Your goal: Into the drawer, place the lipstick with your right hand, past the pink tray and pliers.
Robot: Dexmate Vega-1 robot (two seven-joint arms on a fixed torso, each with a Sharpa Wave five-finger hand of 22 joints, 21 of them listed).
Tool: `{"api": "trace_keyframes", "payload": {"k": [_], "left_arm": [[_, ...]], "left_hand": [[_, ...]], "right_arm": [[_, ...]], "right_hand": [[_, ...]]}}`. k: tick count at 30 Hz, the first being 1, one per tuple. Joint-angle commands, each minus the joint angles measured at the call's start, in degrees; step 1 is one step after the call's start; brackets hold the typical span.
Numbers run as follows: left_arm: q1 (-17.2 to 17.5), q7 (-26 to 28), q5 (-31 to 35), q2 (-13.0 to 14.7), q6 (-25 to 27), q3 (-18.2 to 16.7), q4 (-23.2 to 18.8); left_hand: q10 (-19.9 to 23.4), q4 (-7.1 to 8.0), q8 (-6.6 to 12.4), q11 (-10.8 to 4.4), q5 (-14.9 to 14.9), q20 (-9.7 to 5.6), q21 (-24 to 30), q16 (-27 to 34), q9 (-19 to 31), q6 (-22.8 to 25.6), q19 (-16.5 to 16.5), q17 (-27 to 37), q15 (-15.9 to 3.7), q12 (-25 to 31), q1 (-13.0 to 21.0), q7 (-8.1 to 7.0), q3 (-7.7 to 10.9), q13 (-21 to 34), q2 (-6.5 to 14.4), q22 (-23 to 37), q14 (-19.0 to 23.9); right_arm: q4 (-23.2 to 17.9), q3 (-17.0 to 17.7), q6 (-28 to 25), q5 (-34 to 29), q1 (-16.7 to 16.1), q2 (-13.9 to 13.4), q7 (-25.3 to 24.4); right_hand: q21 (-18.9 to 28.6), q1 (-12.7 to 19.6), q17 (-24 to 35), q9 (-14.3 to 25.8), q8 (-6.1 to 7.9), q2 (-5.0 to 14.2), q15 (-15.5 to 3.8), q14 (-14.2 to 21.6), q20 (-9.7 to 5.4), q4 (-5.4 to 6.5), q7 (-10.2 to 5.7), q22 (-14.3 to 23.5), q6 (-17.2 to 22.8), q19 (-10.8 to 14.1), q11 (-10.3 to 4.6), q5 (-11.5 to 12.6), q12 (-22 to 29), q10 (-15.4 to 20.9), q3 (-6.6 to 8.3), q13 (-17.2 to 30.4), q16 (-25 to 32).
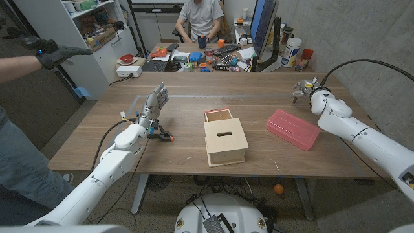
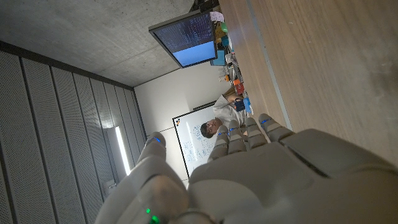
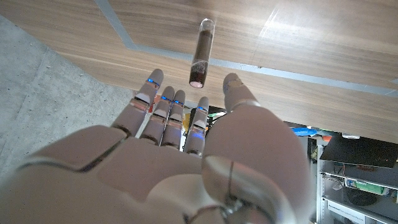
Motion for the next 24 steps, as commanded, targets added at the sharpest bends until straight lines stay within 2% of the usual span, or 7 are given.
{"api": "trace_keyframes", "payload": {"k": [1,12,16,19,24], "left_arm": [[-0.2,-0.2,0.0,0.0,0.5,-0.2,0.2],[0.4,0.0,-0.2,0.2,1.0,-0.4,-0.3],[0.8,0.1,-0.3,0.2,1.1,-0.4,-0.4],[1.1,0.3,-0.3,0.1,1.0,-0.6,-0.5],[1.5,0.6,-0.4,0.1,0.5,-0.9,-0.5]], "left_hand": [[0.4,-0.22,0.08,0.38,0.1,0.51,0.2,0.3,0.3,0.4,0.0,0.2,-0.03,-0.2,0.0,0.21,0.07,0.0,0.7,0.1,0.2],[0.4,-0.21,0.04,0.43,0.1,0.6,0.2,0.3,0.3,0.4,0.0,0.2,-0.01,-0.3,-0.1,0.3,0.04,-0.1,0.8,0.1,0.2],[0.4,-0.2,0.03,0.45,0.1,0.6,0.2,0.3,0.3,0.5,0.0,0.2,0.03,-0.3,-0.2,0.49,0.02,-0.2,0.8,0.1,0.2],[0.3,-0.2,0.03,0.48,0.1,0.61,0.2,0.3,0.3,0.5,0.0,0.2,0.0,-0.3,-0.2,0.48,0.01,-0.2,0.8,0.1,0.2],[0.2,-0.19,0.0,0.52,0.1,0.5,0.3,0.3,0.3,0.5,0.0,0.2,0.02,-0.4,-0.2,0.47,0.0,-0.3,0.8,0.1,0.2]], "right_arm": [[1.7,-1.0,-0.1,-0.4,0.4,1.0,-0.8],[3.3,-1.5,0.4,-0.6,1.0,1.6,-1.2],[3.8,-1.4,0.4,-1.2,0.8,2.2,-3.3],[4.2,-1.7,0.0,-1.6,1.1,2.5,-3.7],[5.8,-2.4,0.2,-2.3,1.9,3.4,-4.4]], "right_hand": [[0.3,0.9,0.3,0.2,0.28,0.06,-1.37,0.9,-0.23,-0.17,-0.01,0.3,1.1,1.1,-0.48,0.4,0.3,0.9,-0.21,0.2,0.7],[0.8,2.2,0.8,0.3,0.44,0.61,-2.16,3.1,-0.93,-0.18,-0.1,0.3,2.4,3.0,-0.92,0.5,0.8,2.7,-0.37,0.4,2.0],[1.5,3.9,1.5,0.3,1.03,1.3,-3.5,5.9,-2.01,-0.3,-0.68,0.4,4.9,5.7,-2.15,0.5,1.6,5.2,-0.52,0.7,3.7],[2.2,6.3,2.4,0.4,1.46,1.75,-4.61,8.6,-3.02,-0.68,-0.91,0.5,7.0,8.3,-3.13,0.5,2.5,8.1,-0.65,0.9,5.5],[3.0,9.2,3.7,0.4,2.01,1.9,-6.49,11.7,-4.4,-0.89,-1.13,0.7,9.7,10.8,-4.39,0.3,3.3,11.0,-1.1,1.1,7.8]]}}
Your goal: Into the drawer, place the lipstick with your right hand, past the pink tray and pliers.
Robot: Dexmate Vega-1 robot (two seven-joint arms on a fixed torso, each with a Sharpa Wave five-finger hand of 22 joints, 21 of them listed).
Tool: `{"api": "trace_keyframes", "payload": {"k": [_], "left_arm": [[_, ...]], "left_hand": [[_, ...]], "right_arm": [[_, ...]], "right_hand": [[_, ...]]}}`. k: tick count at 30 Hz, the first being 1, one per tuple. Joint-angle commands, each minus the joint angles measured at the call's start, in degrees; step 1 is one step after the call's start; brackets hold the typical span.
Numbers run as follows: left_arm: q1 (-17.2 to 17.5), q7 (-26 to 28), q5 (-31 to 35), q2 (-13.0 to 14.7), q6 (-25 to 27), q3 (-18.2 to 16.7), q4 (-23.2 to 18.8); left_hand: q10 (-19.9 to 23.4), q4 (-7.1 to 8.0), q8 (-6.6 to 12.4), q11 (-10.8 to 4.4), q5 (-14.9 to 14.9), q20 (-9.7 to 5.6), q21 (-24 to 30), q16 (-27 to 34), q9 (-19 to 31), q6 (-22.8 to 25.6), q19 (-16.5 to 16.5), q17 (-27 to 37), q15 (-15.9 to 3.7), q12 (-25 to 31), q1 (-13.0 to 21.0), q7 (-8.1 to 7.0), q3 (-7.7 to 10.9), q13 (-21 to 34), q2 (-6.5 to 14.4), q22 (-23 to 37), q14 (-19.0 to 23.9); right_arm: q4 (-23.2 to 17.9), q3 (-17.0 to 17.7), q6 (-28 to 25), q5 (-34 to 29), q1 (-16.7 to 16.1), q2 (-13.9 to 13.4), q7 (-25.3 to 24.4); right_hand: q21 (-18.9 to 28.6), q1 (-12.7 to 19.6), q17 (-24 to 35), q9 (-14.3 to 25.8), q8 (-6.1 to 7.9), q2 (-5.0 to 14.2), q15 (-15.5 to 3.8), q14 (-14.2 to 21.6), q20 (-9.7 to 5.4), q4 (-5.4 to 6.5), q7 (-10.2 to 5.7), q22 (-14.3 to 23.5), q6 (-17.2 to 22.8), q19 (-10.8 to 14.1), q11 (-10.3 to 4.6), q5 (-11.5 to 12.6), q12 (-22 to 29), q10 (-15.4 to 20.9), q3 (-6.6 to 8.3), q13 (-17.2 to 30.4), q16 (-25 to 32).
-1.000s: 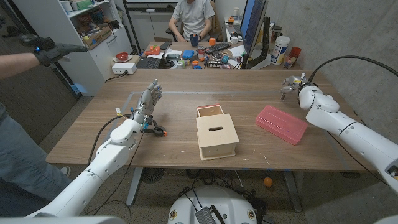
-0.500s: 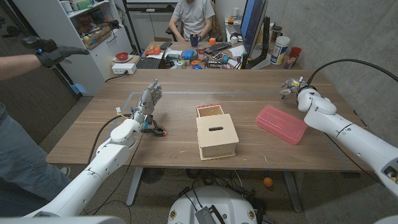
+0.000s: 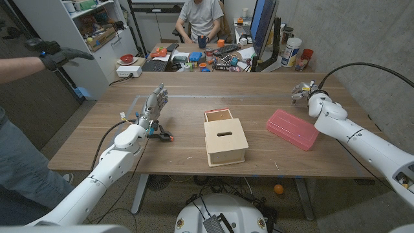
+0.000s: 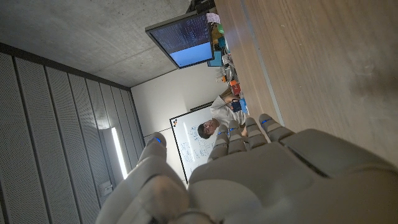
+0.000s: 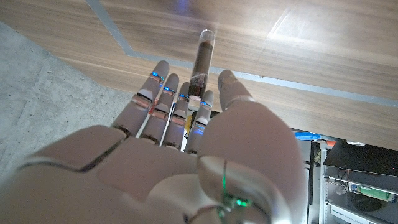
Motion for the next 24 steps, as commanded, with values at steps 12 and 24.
{"api": "trace_keyframes", "payload": {"k": [12,24], "left_arm": [[2.1,1.0,-0.7,-0.1,-1.1,-1.1,-0.9],[2.0,0.8,-0.8,-0.2,-1.4,-0.9,-0.6]], "left_hand": [[0.2,-0.18,-0.03,0.41,0.1,0.43,0.3,0.2,0.3,0.2,0.1,0.2,0.01,-0.2,0.0,0.27,-0.06,-0.2,0.5,0.1,0.0],[0.2,-0.16,-0.07,0.41,0.1,0.46,0.3,0.2,0.3,0.2,0.0,0.2,-0.03,-0.2,-0.2,0.3,-0.12,-0.3,0.4,0.2,0.0]], "right_arm": [[8.2,-2.9,0.1,-3.1,2.6,4.5,-5.8],[8.0,-2.3,1.7,-2.1,2.2,3.7,-5.7]], "right_hand": [[4.2,11.5,4.4,0.6,4.47,2.28,-10.39,11.6,-5.05,0.26,0.17,1.0,15.1,9.0,-5.02,-0.3,4.0,11.9,-1.79,1.2,7.4],[8.5,18.6,4.3,1.0,6.49,4.37,-10.96,21.2,-6.7,0.34,1.36,1.8,21.6,13.7,-4.88,-1.3,5.9,20.8,-2.27,0.4,8.7]]}}
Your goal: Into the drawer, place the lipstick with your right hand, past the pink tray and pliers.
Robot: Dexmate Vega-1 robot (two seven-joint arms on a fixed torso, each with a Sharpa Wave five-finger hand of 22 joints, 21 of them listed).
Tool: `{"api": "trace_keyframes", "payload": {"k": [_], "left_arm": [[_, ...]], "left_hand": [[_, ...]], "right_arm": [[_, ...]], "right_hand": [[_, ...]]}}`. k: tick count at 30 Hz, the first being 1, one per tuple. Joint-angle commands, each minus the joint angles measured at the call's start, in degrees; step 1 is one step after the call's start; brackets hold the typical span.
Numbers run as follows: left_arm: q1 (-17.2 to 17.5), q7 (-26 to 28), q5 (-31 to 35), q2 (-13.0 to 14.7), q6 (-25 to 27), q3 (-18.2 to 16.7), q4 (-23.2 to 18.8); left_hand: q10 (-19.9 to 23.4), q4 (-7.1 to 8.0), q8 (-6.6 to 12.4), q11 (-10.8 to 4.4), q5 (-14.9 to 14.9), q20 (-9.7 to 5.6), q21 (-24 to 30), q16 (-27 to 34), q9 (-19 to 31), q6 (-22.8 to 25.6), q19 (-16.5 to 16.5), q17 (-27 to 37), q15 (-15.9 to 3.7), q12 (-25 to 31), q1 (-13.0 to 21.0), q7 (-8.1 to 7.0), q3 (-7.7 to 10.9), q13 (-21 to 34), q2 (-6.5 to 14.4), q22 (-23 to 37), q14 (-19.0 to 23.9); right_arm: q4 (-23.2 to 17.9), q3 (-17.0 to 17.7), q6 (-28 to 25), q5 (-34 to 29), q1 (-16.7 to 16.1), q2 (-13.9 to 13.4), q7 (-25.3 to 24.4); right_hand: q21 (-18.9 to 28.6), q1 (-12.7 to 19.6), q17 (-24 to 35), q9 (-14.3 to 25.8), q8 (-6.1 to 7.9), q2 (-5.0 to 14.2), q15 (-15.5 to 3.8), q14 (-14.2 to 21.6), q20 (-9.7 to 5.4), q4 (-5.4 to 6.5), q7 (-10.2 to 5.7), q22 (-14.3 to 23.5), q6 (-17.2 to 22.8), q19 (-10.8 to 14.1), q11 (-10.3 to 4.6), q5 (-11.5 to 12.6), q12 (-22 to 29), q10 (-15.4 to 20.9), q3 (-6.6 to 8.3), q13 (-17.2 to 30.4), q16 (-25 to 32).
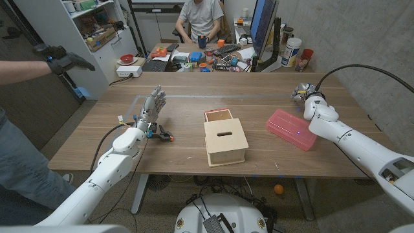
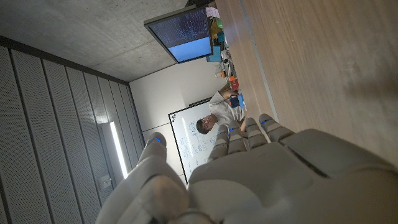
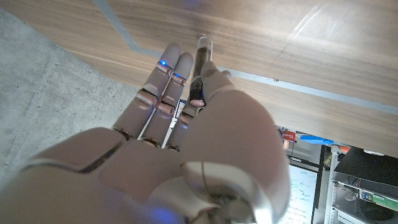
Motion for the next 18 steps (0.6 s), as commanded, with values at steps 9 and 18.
{"api": "trace_keyframes", "payload": {"k": [9,18], "left_arm": [[-0.6,-1.2,-0.6,-0.4,-0.3,0.6,1.3],[-1.2,-2.1,-0.5,-0.4,-0.6,0.8,1.8]], "left_hand": [[0.2,-0.15,-0.09,0.44,0.2,0.5,0.3,0.2,0.3,0.2,0.0,0.2,0.0,0.0,-0.3,0.32,-0.15,-0.1,0.4,0.2,0.0],[0.3,-0.15,-0.09,0.41,0.2,0.54,0.3,0.2,0.3,0.3,0.0,0.2,0.03,-0.1,-0.3,0.32,-0.17,-0.1,0.5,0.2,0.1]], "right_arm": [[-5.0,1.0,0.2,0.3,-1.5,-3.0,2.3],[-12.8,3.0,-0.5,-0.2,-3.7,-6.4,5.3]], "right_hand": [[1.6,1.0,-0.7,0.2,0.24,1.3,-7.14,2.4,-2.08,0.92,0.45,0.5,1.1,0.9,-0.2,-0.5,0.9,7.1,-0.77,-0.2,-0.7],[2.1,1.0,-0.9,0.2,0.22,1.45,-7.2,3.1,-1.87,1.1,0.44,0.6,1.4,0.8,0.01,-0.6,0.7,7.4,-1.06,-0.3,-1.1]]}}
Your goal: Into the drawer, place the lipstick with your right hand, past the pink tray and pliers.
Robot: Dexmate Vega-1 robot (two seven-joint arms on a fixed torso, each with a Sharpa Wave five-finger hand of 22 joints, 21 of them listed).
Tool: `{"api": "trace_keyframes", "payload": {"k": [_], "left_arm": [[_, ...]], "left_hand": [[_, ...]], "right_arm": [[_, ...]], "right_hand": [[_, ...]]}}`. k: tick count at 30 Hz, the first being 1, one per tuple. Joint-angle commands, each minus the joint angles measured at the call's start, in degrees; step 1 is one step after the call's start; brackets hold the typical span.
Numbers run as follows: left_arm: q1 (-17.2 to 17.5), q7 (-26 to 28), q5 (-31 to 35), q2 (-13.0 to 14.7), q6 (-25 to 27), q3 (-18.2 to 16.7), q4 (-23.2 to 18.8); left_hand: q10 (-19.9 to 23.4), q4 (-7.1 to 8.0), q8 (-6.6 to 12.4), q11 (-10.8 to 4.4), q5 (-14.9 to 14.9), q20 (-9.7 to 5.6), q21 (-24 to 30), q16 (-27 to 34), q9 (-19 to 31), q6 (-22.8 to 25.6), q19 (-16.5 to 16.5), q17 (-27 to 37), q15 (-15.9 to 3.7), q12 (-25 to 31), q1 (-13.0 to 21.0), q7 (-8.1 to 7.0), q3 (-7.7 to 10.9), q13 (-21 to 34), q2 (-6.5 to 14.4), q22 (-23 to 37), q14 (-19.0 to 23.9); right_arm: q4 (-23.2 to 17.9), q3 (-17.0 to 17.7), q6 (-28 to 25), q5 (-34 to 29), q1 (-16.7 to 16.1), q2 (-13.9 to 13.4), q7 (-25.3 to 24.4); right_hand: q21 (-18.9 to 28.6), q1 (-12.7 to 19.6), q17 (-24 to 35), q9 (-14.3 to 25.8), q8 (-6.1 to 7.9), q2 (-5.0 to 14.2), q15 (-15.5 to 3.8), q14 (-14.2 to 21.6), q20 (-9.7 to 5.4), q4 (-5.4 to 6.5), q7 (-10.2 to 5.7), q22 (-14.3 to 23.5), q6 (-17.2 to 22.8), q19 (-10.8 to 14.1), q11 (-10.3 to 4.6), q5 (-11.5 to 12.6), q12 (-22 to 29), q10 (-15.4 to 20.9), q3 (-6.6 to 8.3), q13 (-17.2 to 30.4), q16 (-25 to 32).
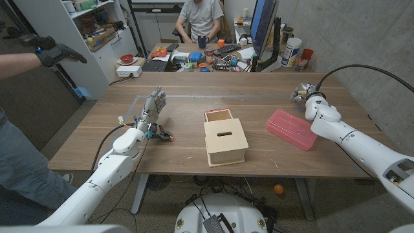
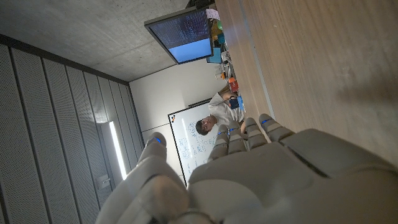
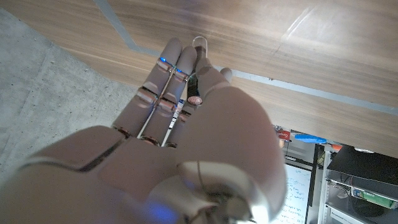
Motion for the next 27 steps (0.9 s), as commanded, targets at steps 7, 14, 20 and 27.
{"api": "trace_keyframes", "payload": {"k": [7,14,20,27], "left_arm": [[-1.4,-2.0,0.0,0.6,0.3,0.6,0.2],[-1.2,-2.9,-0.8,1.0,0.3,0.2,-0.8],[-0.8,-2.5,-0.7,3.0,1.9,-0.5,-2.9],[-0.6,-2.8,-0.8,4.2,2.3,-1.2,-3.4]], "left_hand": [[0.3,-0.15,-0.09,0.5,0.2,0.43,0.3,0.2,0.3,0.3,0.0,0.2,0.03,-0.1,-0.3,0.31,-0.16,0.1,0.5,0.2,0.1],[0.4,-0.16,-0.12,0.48,0.2,0.39,0.4,0.2,0.3,0.3,0.0,0.2,0.04,-0.1,-0.3,0.34,-0.14,0.1,0.5,0.2,0.2],[0.7,-0.22,-0.16,1.25,0.2,0.87,0.6,0.4,0.3,0.2,0.6,0.2,0.63,0.0,-0.2,0.67,-0.06,0.0,0.7,0.2,0.6],[0.9,-0.28,-0.15,1.43,0.2,1.29,0.6,0.5,0.3,0.3,0.8,0.2,0.81,0.0,-0.2,0.77,-0.02,0.0,0.7,0.2,1.0]], "right_arm": [[-18.6,5.1,-0.4,0.2,-5.9,-8.7,6.4],[-25.1,7.3,-2.3,0.0,-8.7,-10.9,8.6],[-30.6,8.2,-4.9,-1.7,-11.2,-12.5,9.1],[-34.9,9.0,-7.0,-3.2,-12.9,-13.3,10.3]], "right_hand": [[1.0,-0.5,0.1,0.2,0.23,0.57,-6.1,1.3,-1.57,0.47,-0.23,0.4,0.7,0.6,-0.02,-0.2,0.8,8.2,-0.3,0.0,-0.3],[1.0,-1.0,0.2,0.3,0.29,0.55,-6.06,1.6,-1.53,0.78,-0.4,0.3,1.0,-0.6,-0.25,-0.2,0.7,8.4,-0.6,-0.1,-0.7],[1.3,-1.3,0.4,0.4,0.33,0.57,-6.06,1.7,-1.67,0.93,-0.54,0.3,1.3,-1.2,-0.36,-0.1,0.5,8.6,-0.93,-0.1,-1.2],[1.6,-1.4,0.7,0.4,0.35,0.6,-6.13,2.0,-1.73,0.96,-0.67,0.3,1.5,-1.3,-0.48,0.0,0.4,8.7,-1.12,0.0,-1.4]]}}
